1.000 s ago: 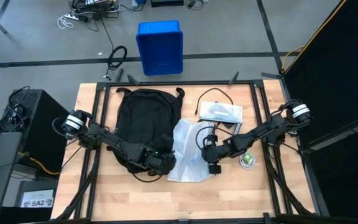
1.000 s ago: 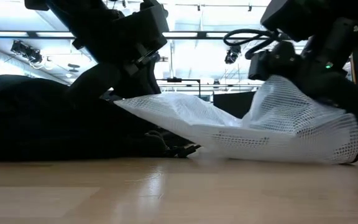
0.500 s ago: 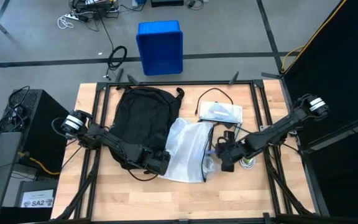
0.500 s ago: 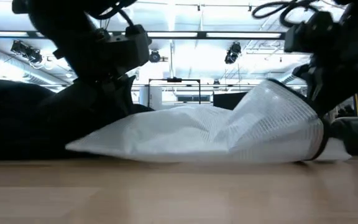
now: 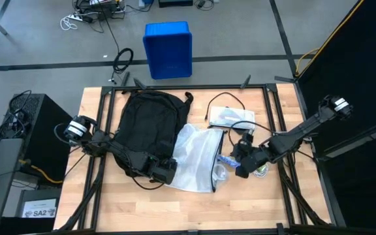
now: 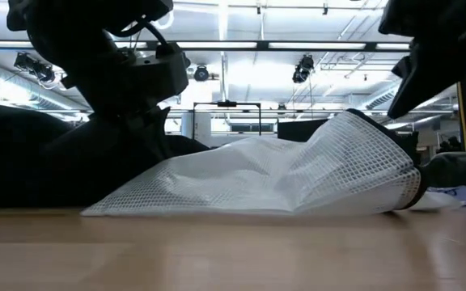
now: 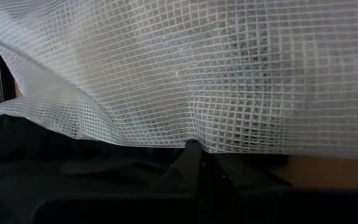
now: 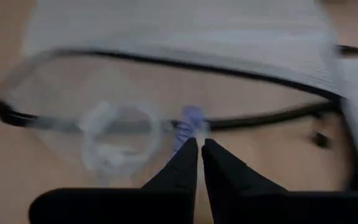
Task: Unpack backpack
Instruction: Remove the chocolate bar from the zip bag
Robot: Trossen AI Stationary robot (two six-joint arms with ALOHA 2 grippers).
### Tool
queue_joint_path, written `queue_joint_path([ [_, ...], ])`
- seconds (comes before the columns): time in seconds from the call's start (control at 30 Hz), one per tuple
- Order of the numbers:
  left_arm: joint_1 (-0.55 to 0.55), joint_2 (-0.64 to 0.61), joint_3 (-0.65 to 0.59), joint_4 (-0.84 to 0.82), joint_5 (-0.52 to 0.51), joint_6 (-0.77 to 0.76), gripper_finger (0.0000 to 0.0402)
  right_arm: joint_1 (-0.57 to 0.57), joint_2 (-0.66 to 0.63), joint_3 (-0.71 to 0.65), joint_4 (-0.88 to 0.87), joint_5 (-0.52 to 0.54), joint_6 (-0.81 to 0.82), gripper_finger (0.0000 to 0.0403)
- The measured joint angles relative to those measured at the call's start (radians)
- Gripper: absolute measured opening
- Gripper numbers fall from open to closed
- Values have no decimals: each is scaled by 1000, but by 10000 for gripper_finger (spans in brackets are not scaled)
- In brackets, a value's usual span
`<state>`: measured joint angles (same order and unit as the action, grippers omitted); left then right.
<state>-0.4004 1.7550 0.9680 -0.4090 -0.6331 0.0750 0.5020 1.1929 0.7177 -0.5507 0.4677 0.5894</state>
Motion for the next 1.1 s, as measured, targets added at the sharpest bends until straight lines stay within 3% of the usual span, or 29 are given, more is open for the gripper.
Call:
queue_joint_path([
  [0.13,0,0,0,12,2,1,0,-15,51,0,95,-80,-59,35],
  [0.47,0,2,0,25,3,2,0,-74,324,0,144,-63,-71,181],
  [0.6,0,2,0,25,3,2,0,-120,396,3,151,-64,-62,205],
  [0.73,0,2,0,25,3,2,0,-152,408,6,159,-61,-63,162],
  [0.9,0,2,0,26,3,2,0,-162,354,0,140,-74,-106,30],
  [1.1,0,2,0,31,3,2,0,-163,251,0,124,-68,-117,11],
])
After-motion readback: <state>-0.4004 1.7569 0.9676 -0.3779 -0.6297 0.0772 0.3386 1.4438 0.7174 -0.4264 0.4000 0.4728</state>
